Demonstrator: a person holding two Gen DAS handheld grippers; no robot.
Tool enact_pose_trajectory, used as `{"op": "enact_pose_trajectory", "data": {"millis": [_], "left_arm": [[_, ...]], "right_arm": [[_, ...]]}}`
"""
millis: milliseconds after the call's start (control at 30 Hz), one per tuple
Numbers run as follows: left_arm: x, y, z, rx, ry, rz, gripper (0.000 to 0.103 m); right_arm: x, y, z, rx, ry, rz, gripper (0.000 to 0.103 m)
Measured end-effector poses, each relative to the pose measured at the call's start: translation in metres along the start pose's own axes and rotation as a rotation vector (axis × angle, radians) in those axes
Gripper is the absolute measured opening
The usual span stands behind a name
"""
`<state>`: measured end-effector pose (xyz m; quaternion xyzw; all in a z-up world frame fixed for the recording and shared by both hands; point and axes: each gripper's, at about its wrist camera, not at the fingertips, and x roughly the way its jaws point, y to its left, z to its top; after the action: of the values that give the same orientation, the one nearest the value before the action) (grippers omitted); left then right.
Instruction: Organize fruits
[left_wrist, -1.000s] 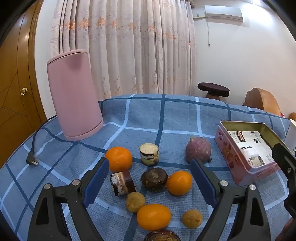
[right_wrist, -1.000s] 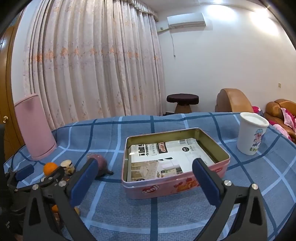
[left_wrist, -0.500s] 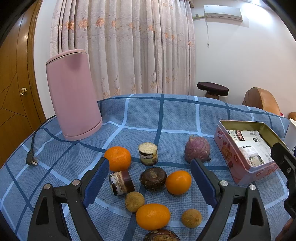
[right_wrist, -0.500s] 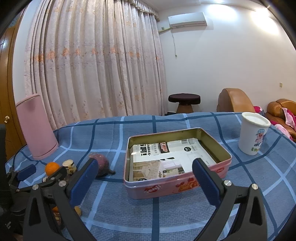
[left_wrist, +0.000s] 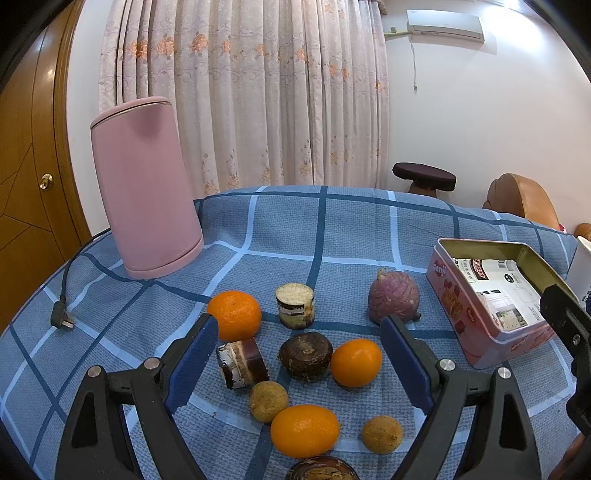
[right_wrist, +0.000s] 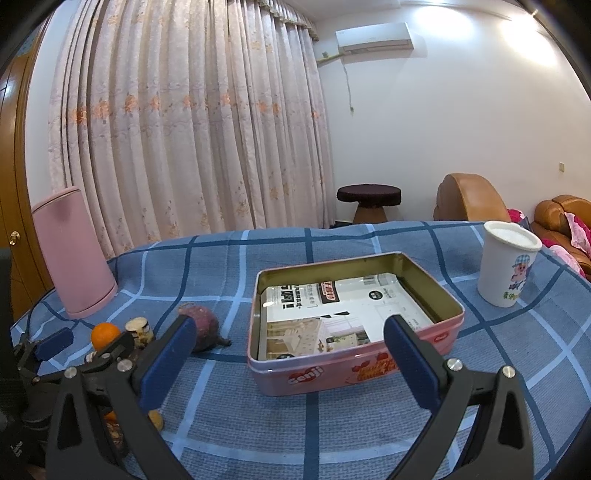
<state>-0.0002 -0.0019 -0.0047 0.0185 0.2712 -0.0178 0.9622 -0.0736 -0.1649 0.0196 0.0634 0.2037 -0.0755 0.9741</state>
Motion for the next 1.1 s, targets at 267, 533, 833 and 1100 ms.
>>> {"op": "enact_pose_trajectory", "data": {"millis": [267, 533, 833, 1100], "left_arm": [[0.000, -0.001, 0.000, -0.001, 0.001, 0.000, 0.090], [0.000, 0.000, -0.001, -0.005, 0.003, 0.000, 0.090], [-0.005, 0.003, -0.003, -0.015, 0.005, 0.012, 0.090], [-0.022, 0.019, -0.013, -0.012, 0.018, 0.030, 0.090]], "right_arm": [[-0.001, 0.002, 0.000, -0.001, -0.002, 0.004, 0.103], [-0.001, 0.003, 0.001, -0.001, -0.001, 0.008, 0.103], [-0.003, 0.007, 0.001, -0.015, 0.003, 0.026, 0.103], [0.004, 0.010, 0.000, -0.044, 0.065, 0.108, 0.087]]}}
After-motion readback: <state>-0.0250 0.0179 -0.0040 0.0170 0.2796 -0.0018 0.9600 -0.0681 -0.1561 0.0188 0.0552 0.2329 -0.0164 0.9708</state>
